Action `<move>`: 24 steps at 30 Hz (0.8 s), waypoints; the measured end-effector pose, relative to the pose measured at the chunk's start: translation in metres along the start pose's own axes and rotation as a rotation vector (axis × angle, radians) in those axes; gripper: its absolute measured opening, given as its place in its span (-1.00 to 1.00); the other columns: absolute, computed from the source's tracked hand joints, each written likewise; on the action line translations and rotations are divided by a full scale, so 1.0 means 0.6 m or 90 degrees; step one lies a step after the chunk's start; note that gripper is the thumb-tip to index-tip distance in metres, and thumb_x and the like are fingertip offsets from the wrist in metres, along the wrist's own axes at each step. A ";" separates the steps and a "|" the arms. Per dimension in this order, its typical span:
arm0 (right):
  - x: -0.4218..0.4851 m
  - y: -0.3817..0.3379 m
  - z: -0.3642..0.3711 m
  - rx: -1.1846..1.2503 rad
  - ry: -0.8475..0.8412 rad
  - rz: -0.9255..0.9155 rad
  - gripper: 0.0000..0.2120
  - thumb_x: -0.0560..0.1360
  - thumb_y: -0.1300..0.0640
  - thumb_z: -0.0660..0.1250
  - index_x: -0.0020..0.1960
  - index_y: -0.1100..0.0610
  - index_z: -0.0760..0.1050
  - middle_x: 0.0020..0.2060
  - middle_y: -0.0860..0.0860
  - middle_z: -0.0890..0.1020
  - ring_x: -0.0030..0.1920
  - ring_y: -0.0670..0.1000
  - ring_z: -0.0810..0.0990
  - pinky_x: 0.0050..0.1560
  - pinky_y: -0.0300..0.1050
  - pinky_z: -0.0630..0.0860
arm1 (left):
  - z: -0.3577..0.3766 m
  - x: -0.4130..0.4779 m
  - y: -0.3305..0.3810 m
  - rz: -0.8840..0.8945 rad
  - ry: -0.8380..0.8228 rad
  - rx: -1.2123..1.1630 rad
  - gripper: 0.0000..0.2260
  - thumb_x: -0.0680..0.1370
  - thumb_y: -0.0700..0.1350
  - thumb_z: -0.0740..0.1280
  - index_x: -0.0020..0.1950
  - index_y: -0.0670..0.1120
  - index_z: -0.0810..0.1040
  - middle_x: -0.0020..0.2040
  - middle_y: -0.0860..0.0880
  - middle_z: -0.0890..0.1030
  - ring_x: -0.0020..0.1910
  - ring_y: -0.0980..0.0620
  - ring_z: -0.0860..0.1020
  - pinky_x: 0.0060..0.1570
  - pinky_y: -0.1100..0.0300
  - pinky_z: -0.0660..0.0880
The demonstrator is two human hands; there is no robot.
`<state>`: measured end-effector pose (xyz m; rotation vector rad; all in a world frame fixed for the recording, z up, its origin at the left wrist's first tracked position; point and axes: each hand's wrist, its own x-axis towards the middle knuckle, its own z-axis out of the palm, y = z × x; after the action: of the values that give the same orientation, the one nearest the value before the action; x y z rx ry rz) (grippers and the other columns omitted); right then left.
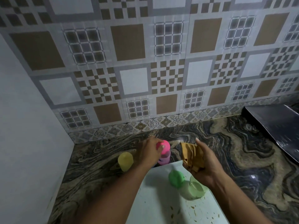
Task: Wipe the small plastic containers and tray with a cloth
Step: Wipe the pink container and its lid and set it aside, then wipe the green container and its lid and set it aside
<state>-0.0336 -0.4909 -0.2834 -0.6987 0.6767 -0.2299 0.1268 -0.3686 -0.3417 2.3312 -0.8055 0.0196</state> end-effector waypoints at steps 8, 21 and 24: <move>0.038 0.002 -0.027 -0.056 0.041 -0.005 -0.68 0.55 -0.05 0.32 -0.25 0.12 0.64 -0.33 0.11 0.63 -0.31 0.07 0.55 -0.24 -0.08 0.41 | 0.045 0.026 -0.025 0.012 -0.123 0.064 -0.76 0.53 0.01 0.39 0.17 0.02 0.67 0.12 -0.08 0.68 0.08 -0.12 0.62 0.06 -0.02 0.58; 0.068 0.018 -0.047 -0.058 0.065 0.049 -0.79 0.54 -0.05 0.31 -0.07 0.09 0.56 -0.24 0.10 0.59 -0.29 0.07 0.55 -0.22 -0.09 0.46 | 0.053 0.053 -0.025 -0.016 -0.177 0.033 -0.86 0.51 -0.05 0.46 0.05 -0.04 0.66 0.11 -0.13 0.65 0.06 -0.13 0.60 0.08 -0.02 0.57; 0.069 0.023 -0.042 -0.050 0.065 0.050 -0.79 0.54 -0.05 0.32 0.03 0.07 0.55 -0.22 0.10 0.59 -0.29 0.06 0.56 -0.25 -0.11 0.50 | 0.048 0.055 -0.022 -0.024 -0.207 0.053 -0.85 0.53 -0.02 0.44 0.07 0.00 0.64 0.13 -0.14 0.63 0.05 -0.14 0.60 0.08 -0.04 0.57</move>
<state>-0.0188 -0.5105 -0.3273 -0.7376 0.8121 -0.1679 0.1554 -0.3960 -0.3645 2.4625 -0.9304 -0.3573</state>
